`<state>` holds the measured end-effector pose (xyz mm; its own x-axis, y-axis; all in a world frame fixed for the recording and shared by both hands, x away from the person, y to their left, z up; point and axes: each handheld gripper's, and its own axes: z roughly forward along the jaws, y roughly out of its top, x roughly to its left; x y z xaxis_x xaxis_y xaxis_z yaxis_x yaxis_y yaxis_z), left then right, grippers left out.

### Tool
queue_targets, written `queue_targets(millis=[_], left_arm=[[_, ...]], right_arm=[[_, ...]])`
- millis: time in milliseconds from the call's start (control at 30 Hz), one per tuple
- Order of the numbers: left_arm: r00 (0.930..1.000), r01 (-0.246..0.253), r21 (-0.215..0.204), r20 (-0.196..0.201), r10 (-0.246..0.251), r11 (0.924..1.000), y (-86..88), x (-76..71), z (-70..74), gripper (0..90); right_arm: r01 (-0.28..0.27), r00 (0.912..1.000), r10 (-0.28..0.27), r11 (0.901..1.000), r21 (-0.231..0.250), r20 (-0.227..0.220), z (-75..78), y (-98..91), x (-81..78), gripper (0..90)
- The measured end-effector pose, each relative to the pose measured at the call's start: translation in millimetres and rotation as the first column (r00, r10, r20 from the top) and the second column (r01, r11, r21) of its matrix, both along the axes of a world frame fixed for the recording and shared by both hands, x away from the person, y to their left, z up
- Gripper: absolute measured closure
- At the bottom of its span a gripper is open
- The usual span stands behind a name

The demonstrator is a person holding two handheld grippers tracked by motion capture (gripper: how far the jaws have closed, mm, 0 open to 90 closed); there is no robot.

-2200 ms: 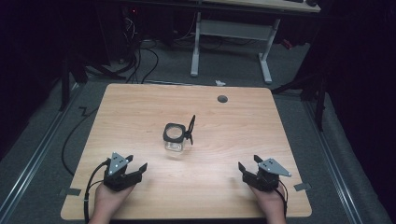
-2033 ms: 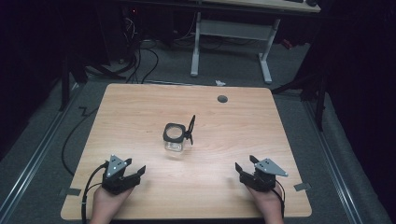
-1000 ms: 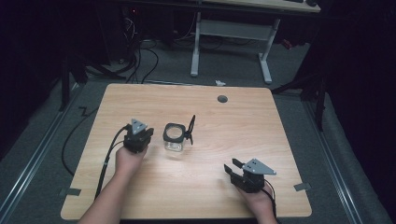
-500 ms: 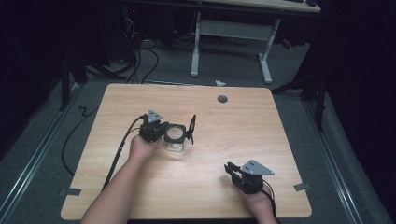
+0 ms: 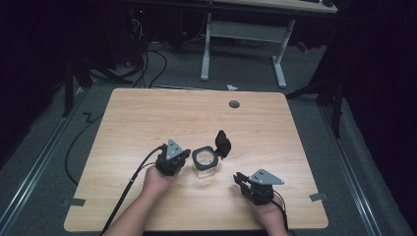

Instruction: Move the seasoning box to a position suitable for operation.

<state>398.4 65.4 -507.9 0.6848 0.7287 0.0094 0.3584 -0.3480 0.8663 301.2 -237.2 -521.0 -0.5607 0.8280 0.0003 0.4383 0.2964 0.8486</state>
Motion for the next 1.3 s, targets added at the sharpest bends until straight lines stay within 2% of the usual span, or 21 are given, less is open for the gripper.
queue_targets(millis=[67,133,200,233,333,400,500,533,567,800,933,1067,1133,1300], left_arm=[[0.9994,-0.024,-0.011,-0.025,0.024,0.9996,-5.3,12.7,-1.9,90.0],[0.9993,-0.022,-0.008,-0.029,0.021,0.9997,-9.2,16.2,-3.2,90.0],[0.9989,-0.005,-0.024,-0.047,0.004,0.9997,-14.4,19.9,-4.9,90.0],[0.9986,0.006,-0.037,-0.052,-0.008,0.9993,-16.0,18.5,-5.0,90.0],[0.9986,0.029,-0.032,-0.043,-0.031,0.999,-19.2,9.5,-4.2,90.0],[0.9983,0.039,-0.048,-0.042,-0.042,0.9981,-18.5,2.1,-3.3,90.0],[0.9976,0.056,-0.049,-0.039,-0.058,0.9972,-20.2,-11.2,-2.6,90.0],[0.9972,0.065,-0.049,-0.033,-0.067,0.9967,-22.8,-20.4,-3.2,90.0],[0.9972,0.065,-0.049,-0.033,-0.067,0.9967,-22.8,-20.4,-3.2,90.0],[0.9969,0.06,-0.084,-0.046,-0.064,0.9946,-30.4,-45.1,-8.3,90.0],[0.9974,0.051,-0.09,-0.047,-0.055,0.9947,-28.9,-49.0,-8.7,90.0],[0.9988,0.013,-0.092,-0.046,-0.017,0.9957,-21.6,-51.8,-8.7,90.0],[0.999,-0.004,-0.095,-0.044,0.0,0.9955,-18.7,-51.2,-9.1,90.0],[0.9985,-0.026,-0.094,-0.05,0.021,0.9952,-14.2,-48.6,-9.5,90.0]], right_arm=[[-0.009,1.0,0.009,1.0,-0.003,-0.003,0.3,3.7,-1.4,79.9],[-0.012,0.9999,0.012,0.9999,-0.001,-0.004,0.3,5.6,-1.7,80.6],[-0.018,0.9998,0.018,0.9998,-0.002,-0.006,0.5,12.3,-2.1,82.9],[-0.031,0.9995,0.031,0.9994,-0.013,-0.008,0.2,19.4,-0.9,85.0],[-0.045,0.9988,0.044,0.9982,-0.04,-0.021,0.1,29.4,3.5,86.1],[-0.038,0.9991,0.037,0.9982,-0.046,-0.022,0.2,33.0,7.9,86.7],[-0.025,0.9992,0.023,0.9978,-0.061,-0.032,-1.1,34.6,12.3,86.7],[-0.02,0.9993,0.017,0.9975,-0.069,-0.033,-1.6,34.0,13.1,86.7],[-0.02,0.9993,0.017,0.9975,-0.069,-0.033,-1.6,34.0,13.1,86.7],[0.015,0.9993,-0.017,0.9974,-0.07,-0.033,-1.7,31.3,13.6,87.6],[0.016,0.999,-0.018,0.9977,-0.066,-0.04,-2.3,31.0,15.3,88.2],[0.002,0.9987,-0.005,0.9973,-0.074,-0.05,-3.1,37.8,18.3,88.8],[-0.005,0.9988,0.001,0.9963,-0.085,-0.049,-3.4,46.0,24.2,90.0],[0.007,0.9986,-0.011,0.9972,-0.074,-0.052,-3.8,51.2,34.4,90.0]])
